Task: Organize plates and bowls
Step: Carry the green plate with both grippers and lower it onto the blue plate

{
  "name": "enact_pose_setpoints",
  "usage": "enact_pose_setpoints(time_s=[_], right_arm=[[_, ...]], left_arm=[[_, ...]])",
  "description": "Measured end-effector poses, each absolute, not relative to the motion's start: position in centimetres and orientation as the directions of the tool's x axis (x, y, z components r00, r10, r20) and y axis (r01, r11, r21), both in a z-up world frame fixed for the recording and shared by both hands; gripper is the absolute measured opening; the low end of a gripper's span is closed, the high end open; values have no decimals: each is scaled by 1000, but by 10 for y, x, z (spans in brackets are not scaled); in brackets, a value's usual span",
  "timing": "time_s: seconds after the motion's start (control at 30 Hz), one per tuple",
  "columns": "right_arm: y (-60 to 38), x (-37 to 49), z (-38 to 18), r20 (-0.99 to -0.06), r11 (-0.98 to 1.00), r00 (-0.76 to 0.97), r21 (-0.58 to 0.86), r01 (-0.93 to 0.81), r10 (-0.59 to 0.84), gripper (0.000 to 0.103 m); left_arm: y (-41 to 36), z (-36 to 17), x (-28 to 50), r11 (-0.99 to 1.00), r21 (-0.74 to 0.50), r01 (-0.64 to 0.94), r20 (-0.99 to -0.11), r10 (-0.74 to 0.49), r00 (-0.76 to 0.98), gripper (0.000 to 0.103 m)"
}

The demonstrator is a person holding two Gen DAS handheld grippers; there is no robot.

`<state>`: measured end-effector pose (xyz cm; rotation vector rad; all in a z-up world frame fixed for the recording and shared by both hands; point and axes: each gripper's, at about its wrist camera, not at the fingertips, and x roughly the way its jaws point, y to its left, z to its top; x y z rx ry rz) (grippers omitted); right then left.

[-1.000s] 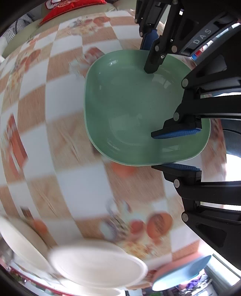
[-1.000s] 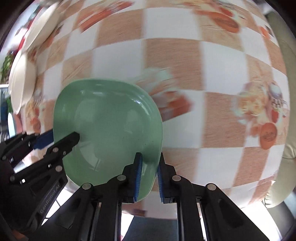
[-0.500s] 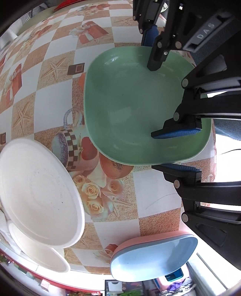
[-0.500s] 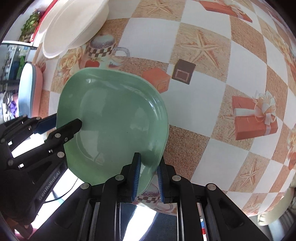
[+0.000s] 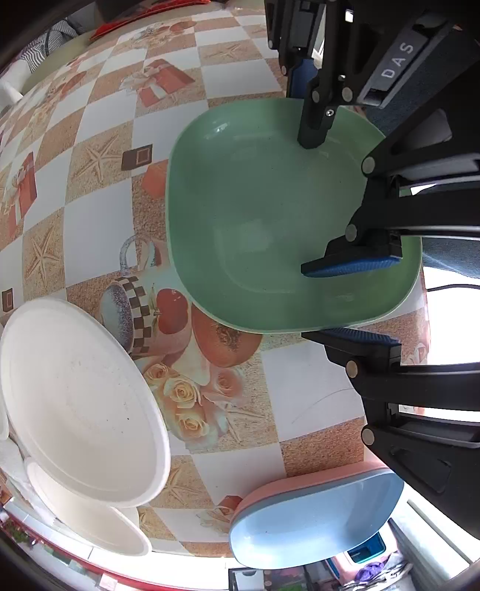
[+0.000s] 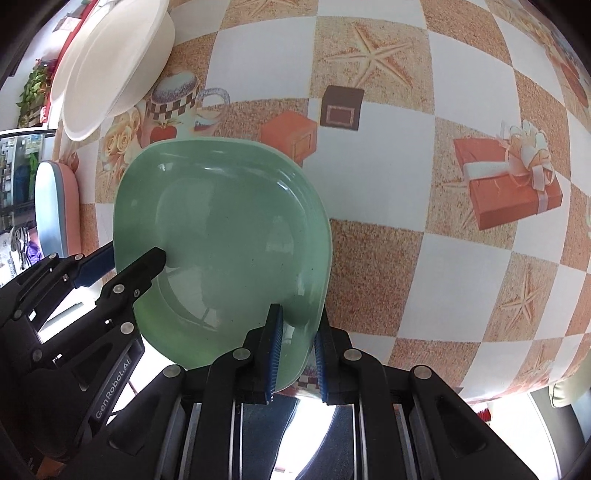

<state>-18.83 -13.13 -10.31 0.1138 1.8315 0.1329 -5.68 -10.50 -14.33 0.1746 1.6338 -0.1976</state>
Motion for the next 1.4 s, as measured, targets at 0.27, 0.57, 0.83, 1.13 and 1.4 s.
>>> enact_pose_setpoints(time_s=[0.27,0.57,0.83,1.13,1.4], right_arm=[[-121,-185,-109,-941,983,-291,183,-16,171,18],[-111,-187,-99,-948,978,-265,201,-64,177,18],[-89,-185,-81,-950,966,-244,228,-125,192,18],[-53,-179,-71,-939,941,-257,281,-191,229,18],[-21,-166,-62,-922,926,-290,321,-199,257,18]], left_arm=[[-93,-120,-51,974,-19,225,-999,-8,-50,28],[-75,-92,-42,984,-2,180,-1000,-1,-8,28],[-44,-58,-36,992,37,118,-999,34,26,28],[-2,-50,-35,995,99,30,-993,97,62,28],[37,-57,-40,987,157,-37,-986,159,56,28]])
